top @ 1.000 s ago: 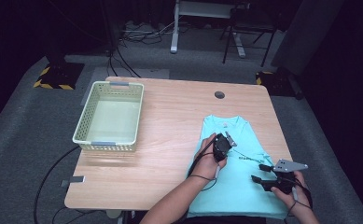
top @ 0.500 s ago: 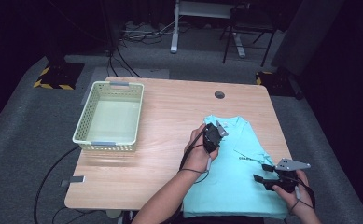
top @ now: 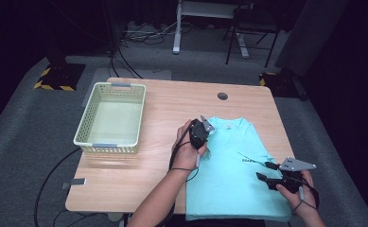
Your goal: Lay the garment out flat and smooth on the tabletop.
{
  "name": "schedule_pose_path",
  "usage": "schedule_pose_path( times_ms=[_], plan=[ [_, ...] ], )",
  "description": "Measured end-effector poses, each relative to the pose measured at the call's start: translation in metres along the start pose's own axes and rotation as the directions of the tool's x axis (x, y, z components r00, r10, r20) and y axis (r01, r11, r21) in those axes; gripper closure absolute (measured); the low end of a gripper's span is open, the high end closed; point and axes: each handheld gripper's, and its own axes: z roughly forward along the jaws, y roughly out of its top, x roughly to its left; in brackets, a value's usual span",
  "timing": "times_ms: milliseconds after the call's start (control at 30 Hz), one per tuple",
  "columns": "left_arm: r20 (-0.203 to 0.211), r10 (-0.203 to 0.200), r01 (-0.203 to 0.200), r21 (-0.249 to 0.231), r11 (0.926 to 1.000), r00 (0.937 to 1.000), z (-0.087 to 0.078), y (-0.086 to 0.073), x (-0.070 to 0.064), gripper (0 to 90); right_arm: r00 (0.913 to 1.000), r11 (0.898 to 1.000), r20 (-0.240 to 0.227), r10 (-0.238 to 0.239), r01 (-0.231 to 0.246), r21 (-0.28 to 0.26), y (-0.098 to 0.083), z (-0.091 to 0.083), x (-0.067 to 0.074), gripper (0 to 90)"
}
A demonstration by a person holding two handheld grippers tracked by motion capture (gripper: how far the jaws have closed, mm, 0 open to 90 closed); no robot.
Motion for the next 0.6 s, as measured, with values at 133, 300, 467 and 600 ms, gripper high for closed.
schedule_pose_path(
  times_ms=[133, 300, 467, 600],
  plan=[
    [-0.03, -0.004, 0.004, 0.015, 0.9999, 0.9996, 0.0, -0.003, 0.009, 87.3, 0.9999, 1.0, 0.012, -0.004, 0.004, 0.008, 0.001, 0.001, 0.0, 38.1],
    [-0.053, -0.024, 0.025, 0.018, 0.9995, 0.9983, -0.004, -0.008, 0.019, 87.3, 0.9999, 1.0, 0.012, -0.008, 0.008, 0.011, 0.002, 0.002, 0.001, 38.5],
    [-0.074, -0.046, 0.047, 0.015, 0.9988, 0.9962, -0.008, -0.014, 0.029, 87.3, 0.9999, 1.0, 0.006, -0.013, 0.013, 0.011, 0.002, 0.002, 0.003, 38.4],
    [-0.083, -0.079, 0.08, 0.003, 0.9968, 0.9935, -0.013, -0.02, 0.035, 87.3, 0.9999, 1.0, 0.0, -0.01, 0.01, 0.02, 0.001, 0.004, 0.003, 38.4]
  ],
)
